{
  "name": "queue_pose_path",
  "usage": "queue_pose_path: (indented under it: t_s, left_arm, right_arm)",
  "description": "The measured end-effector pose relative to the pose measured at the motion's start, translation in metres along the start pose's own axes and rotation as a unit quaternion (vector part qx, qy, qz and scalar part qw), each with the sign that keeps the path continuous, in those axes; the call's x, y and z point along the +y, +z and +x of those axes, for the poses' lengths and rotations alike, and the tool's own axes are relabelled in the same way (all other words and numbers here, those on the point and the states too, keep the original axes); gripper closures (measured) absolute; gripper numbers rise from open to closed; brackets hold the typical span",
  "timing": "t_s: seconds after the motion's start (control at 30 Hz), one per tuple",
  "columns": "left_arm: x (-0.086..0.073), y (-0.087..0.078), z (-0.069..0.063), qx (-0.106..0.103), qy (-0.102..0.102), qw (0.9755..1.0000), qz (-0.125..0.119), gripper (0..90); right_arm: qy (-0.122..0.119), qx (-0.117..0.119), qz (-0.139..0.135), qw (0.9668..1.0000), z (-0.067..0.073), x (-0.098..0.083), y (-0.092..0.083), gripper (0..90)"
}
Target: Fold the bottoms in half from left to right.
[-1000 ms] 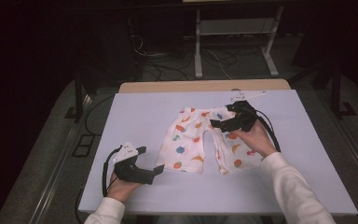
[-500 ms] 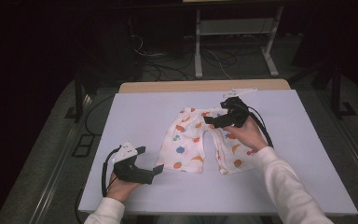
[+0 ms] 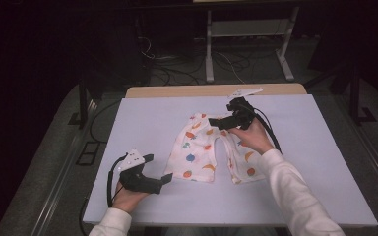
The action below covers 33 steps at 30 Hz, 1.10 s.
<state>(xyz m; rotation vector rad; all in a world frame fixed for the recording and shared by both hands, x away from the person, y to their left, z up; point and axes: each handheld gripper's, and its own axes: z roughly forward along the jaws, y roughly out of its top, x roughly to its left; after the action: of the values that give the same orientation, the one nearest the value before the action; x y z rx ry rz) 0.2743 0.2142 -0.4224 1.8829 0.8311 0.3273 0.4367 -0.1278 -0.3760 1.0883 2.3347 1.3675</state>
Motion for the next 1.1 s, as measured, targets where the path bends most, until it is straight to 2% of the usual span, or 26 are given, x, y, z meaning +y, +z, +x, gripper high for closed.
queue_pose_path:
  t_s: [0.4, 0.7, 1.1]
  left_arm:
    - [0.000, 0.000, 0.001, 0.000, -0.001, 1.0000, -0.001, 0.0]
    - [0.000, 0.000, 0.001, -0.001, -0.002, 1.0000, -0.003, 0.0]
    - [0.001, 0.000, 0.001, -0.003, -0.003, 1.0000, -0.005, 0.0]
  right_arm:
    - [0.011, -0.011, 0.000, 0.9999, 0.000, 0.007, 0.017, 0.0]
    - [0.018, -0.011, -0.002, 0.9998, -0.002, 0.011, 0.033, 0.0]
    - [0.030, -0.006, 0.013, 0.9995, -0.002, 0.010, 0.062, 0.0]
